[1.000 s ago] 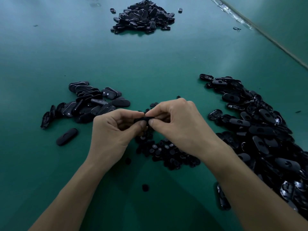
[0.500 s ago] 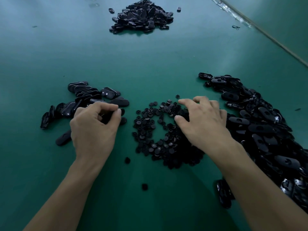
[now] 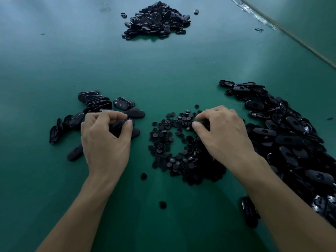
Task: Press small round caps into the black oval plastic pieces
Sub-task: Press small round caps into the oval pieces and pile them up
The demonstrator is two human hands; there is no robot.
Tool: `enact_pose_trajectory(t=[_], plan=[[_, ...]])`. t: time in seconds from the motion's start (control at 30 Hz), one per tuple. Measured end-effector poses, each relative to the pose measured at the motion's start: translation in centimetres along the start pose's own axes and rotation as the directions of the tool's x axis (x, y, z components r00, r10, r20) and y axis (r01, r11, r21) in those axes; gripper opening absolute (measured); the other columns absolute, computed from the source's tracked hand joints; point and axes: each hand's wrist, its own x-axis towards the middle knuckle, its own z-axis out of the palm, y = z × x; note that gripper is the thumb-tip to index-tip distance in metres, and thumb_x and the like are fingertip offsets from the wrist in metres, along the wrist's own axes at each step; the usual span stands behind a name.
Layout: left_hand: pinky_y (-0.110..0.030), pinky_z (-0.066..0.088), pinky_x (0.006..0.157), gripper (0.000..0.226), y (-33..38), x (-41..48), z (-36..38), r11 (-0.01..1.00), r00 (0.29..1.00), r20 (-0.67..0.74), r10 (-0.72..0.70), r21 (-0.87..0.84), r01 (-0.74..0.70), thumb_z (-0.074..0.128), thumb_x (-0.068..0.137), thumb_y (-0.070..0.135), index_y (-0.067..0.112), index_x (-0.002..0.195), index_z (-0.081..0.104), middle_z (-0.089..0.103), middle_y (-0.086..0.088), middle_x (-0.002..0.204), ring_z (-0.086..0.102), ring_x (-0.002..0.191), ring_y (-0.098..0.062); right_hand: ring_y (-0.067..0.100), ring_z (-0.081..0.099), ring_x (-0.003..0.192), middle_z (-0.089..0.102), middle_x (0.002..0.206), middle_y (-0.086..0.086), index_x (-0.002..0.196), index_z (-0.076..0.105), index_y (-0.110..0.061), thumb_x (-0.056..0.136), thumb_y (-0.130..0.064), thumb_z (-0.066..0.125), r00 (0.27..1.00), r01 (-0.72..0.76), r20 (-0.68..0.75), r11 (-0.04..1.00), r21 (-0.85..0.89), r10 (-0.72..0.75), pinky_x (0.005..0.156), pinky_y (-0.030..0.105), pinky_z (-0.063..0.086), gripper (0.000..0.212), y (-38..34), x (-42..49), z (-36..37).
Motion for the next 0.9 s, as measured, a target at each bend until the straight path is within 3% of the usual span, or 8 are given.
enact_pose_trajectory(t=[0.13, 0.27, 0.37, 0.53, 0.73, 0.9], plan=[[-0.043, 0.049, 0.072, 0.008, 0.1, -0.2, 0.2, 0.994, 0.995, -0.002, 0.099, -0.056, -0.099, 0.073, 0.088, 0.021, 0.025, 0.086, 0.066, 0.055, 0.002, 0.077, 0.053, 0.076, -0.021, 0.032, 0.033, 0.139, 0.039, 0.152, 0.009, 0.137, 0.056, -0.03, 0.102, -0.036, 0.047, 0.991, -0.132, -0.047, 0.988, -0.081, 0.129, 0.111, 0.049, 0.027, 0.036, 0.8, 0.6, -0.4], [-0.025, 0.038, 0.058, 0.011, 0.3, -0.6, 0.2, 0.985, 0.991, 0.01, 0.134, -0.107, -0.132, 0.073, 0.087, 0.019, 0.023, 0.08, 0.065, 0.045, 0.003, 0.057, 0.042, 0.053, -0.011, 0.042, 0.019, 0.147, 0.016, 0.163, 0.014, 0.15, 0.036, -0.037, 0.102, -0.026, 0.041, 0.932, -0.328, 0.099, 0.928, -0.178, 0.349, 0.117, 0.056, 0.016, 0.049, 2.4, 1.6, -1.2], [-0.014, 0.032, 0.049, 0.015, 0.3, -0.7, 0.2, 0.981, 0.988, 0.03, 0.151, -0.126, -0.147, 0.075, 0.086, 0.016, 0.023, 0.077, 0.065, 0.042, 0.004, 0.052, 0.039, 0.049, -0.012, 0.041, 0.028, 0.141, 0.031, 0.156, 0.013, 0.15, 0.036, -0.036, 0.101, -0.022, 0.04, 0.914, -0.349, 0.144, 0.916, -0.2, 0.38, 0.113, 0.055, 0.026, 0.051, 2.9, 1.6, -1.5], [-0.011, 0.03, 0.048, 0.021, 0.3, -0.8, 0.2, 0.979, 0.985, 0.045, 0.167, -0.125, -0.16, 0.076, 0.084, 0.015, 0.028, 0.075, 0.062, 0.04, 0.01, 0.05, 0.04, 0.048, -0.01, 0.037, 0.043, 0.127, 0.047, 0.142, 0.011, 0.143, 0.047, -0.027, 0.1, -0.016, 0.045, 0.95, -0.28, 0.084, 0.942, -0.184, 0.299, 0.099, 0.047, 0.041, 0.045, 3.2, 1.5, -1.7], [-0.024, 0.035, 0.048, 0.02, 0.2, -0.9, 0.3, 0.988, 0.991, 0.035, 0.131, -0.093, -0.127, 0.075, 0.082, 0.023, 0.029, 0.073, 0.059, 0.041, 0.009, 0.049, 0.041, 0.047, -0.012, 0.036, 0.056, 0.108, 0.052, 0.132, 0.015, 0.129, 0.062, -0.02, 0.098, -0.011, 0.054, 0.966, -0.258, 0.001, 0.965, -0.057, 0.258, 0.093, 0.047, 0.051, 0.033, 3.9, 1.8, -1.7], [-0.03, 0.041, 0.045, 0.021, 0.4, -1.0, 0.2, 0.985, 0.988, 0.032, 0.15, -0.088, -0.147, 0.073, 0.082, 0.022, 0.028, 0.072, 0.056, 0.04, 0.008, 0.048, 0.039, 0.045, -0.014, 0.034, 0.058, 0.112, 0.067, 0.117, 0.011, 0.111, 0.072, -0.019, 0.096, -0.011, 0.058, 0.967, -0.247, -0.061, 0.969, 0.001, 0.246, 0.098, 0.046, 0.05, 0.022, 4.3, 2.2, -1.8]])
